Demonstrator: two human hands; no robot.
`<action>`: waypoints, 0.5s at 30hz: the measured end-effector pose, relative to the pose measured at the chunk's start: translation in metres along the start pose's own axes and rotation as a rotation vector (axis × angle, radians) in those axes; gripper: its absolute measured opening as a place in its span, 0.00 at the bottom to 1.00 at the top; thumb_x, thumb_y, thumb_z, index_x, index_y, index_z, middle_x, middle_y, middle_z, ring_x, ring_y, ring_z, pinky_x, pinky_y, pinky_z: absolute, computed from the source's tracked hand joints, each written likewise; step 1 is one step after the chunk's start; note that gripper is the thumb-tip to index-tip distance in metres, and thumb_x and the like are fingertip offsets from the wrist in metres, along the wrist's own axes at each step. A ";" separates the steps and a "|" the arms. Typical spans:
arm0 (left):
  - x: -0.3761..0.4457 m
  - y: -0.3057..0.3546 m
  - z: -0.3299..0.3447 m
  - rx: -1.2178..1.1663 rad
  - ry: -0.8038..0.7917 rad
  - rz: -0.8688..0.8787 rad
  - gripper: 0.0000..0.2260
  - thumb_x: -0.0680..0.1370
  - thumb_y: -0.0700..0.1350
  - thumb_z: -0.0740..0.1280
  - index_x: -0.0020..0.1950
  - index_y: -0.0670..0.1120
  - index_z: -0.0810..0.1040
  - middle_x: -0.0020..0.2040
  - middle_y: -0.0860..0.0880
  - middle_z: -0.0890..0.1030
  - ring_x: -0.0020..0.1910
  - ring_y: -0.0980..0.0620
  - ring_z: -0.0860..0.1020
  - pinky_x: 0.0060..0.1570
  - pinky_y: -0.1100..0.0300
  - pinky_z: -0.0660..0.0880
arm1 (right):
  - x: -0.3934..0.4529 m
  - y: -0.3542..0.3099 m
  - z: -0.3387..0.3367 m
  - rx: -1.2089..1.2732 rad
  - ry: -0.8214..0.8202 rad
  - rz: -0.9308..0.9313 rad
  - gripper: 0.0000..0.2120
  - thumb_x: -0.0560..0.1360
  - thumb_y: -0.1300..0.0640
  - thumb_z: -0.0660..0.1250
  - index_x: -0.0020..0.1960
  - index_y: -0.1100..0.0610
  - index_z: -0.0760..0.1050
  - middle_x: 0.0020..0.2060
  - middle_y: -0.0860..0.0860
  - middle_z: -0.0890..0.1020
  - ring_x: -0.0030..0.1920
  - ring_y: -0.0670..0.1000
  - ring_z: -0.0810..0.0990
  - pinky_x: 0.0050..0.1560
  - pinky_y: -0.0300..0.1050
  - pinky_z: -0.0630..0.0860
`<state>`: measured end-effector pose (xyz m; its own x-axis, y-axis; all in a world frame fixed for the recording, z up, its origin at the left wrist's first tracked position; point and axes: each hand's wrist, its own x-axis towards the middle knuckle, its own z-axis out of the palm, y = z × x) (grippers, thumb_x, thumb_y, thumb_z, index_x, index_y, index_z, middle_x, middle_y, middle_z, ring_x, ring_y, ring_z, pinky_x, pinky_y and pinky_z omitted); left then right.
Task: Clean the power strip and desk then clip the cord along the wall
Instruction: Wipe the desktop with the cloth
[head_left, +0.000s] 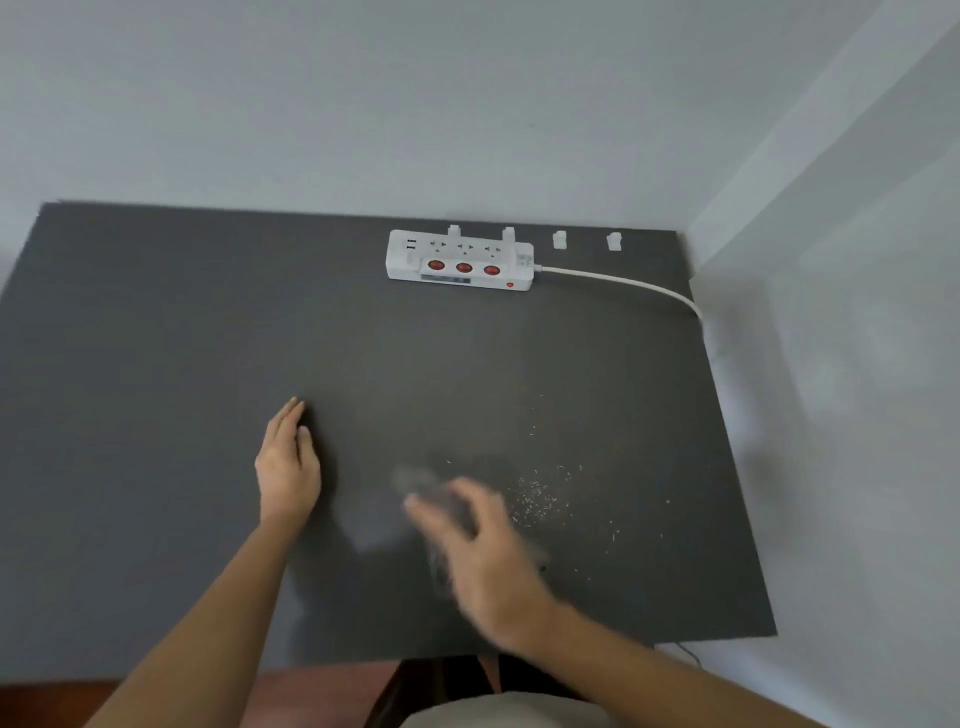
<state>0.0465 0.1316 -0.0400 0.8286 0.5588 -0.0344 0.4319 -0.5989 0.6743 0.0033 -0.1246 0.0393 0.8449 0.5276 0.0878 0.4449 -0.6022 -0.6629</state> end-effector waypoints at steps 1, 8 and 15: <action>0.000 -0.003 0.000 0.005 -0.006 0.010 0.16 0.81 0.37 0.57 0.68 0.38 0.72 0.70 0.41 0.72 0.70 0.43 0.70 0.69 0.61 0.59 | -0.017 -0.008 0.021 -0.092 -0.158 -0.149 0.24 0.76 0.53 0.62 0.68 0.35 0.64 0.64 0.54 0.72 0.55 0.54 0.76 0.59 0.47 0.73; -0.003 -0.010 0.012 0.030 -0.025 0.081 0.16 0.82 0.38 0.57 0.69 0.36 0.70 0.71 0.39 0.70 0.74 0.43 0.64 0.72 0.57 0.56 | -0.015 0.027 0.087 -0.313 -0.342 -0.278 0.25 0.77 0.54 0.56 0.74 0.52 0.58 0.76 0.52 0.59 0.76 0.54 0.55 0.73 0.58 0.58; -0.005 -0.016 0.018 0.062 -0.023 0.097 0.17 0.81 0.38 0.58 0.69 0.36 0.70 0.72 0.38 0.69 0.74 0.43 0.63 0.72 0.63 0.53 | 0.097 0.067 0.071 -0.396 -0.028 0.323 0.28 0.78 0.56 0.58 0.76 0.55 0.53 0.77 0.54 0.54 0.77 0.55 0.49 0.74 0.63 0.48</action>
<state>0.0418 0.1282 -0.0641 0.8754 0.4833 0.0115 0.3696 -0.6844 0.6285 0.0940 -0.0717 -0.0496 0.9520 0.2900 -0.0984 0.2457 -0.9152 -0.3195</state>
